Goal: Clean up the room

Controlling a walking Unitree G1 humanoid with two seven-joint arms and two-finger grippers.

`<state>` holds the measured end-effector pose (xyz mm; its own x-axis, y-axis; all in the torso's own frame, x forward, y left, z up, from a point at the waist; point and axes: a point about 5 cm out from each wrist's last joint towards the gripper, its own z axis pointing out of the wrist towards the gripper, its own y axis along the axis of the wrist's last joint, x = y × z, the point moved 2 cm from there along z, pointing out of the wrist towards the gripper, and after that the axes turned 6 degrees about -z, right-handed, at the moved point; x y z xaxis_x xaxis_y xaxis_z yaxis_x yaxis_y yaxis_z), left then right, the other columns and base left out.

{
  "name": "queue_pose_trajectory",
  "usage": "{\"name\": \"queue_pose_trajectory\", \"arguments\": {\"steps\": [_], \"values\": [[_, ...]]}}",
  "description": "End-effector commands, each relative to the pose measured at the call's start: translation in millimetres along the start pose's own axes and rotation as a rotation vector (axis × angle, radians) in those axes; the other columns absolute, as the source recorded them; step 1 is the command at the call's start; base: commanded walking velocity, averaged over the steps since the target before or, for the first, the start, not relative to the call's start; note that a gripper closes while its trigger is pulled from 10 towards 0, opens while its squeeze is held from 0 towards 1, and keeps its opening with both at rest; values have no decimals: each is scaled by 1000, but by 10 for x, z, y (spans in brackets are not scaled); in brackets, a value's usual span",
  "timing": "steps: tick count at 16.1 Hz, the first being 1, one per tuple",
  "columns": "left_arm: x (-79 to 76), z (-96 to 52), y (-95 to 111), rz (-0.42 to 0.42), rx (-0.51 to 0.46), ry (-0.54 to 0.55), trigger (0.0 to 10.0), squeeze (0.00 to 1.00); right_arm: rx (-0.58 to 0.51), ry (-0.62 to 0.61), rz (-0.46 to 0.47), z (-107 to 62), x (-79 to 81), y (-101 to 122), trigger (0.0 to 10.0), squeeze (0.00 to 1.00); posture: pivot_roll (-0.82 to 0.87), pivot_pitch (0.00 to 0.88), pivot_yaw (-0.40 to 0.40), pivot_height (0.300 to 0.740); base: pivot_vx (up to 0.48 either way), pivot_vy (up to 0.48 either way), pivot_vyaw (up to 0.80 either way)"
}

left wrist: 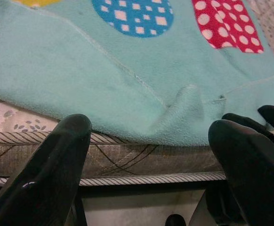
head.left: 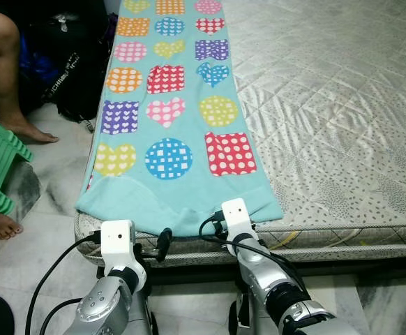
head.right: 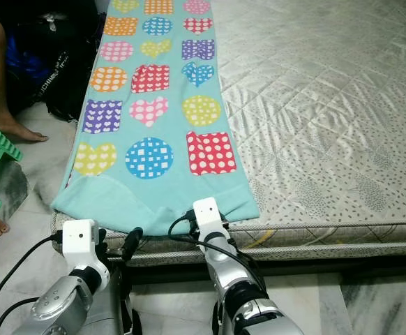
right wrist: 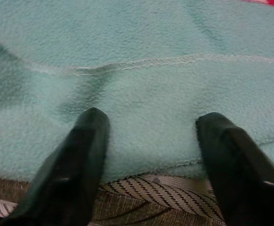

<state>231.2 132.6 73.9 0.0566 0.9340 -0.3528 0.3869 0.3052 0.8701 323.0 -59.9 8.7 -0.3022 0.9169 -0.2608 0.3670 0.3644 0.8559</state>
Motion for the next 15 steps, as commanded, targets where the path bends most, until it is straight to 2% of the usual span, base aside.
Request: {"name": "queue_pose_trajectory", "arguments": {"steps": [1,9,15], "values": [[21,-12,-41,7,23,17,10000,0,67,18,-15,-36,68,-170,0,0,24,205,-14,587,0,0,0],[21,23,-29,10,20,14,10000,0,66,18,-7,-17,19,-139,0,0,20,195,-14,587,0,0,0],[25,36,-11,15,14,16,10000,0,77,-6,120,-5,-96,-144,0,0,21,186,-13,587,0,0,0]]}}
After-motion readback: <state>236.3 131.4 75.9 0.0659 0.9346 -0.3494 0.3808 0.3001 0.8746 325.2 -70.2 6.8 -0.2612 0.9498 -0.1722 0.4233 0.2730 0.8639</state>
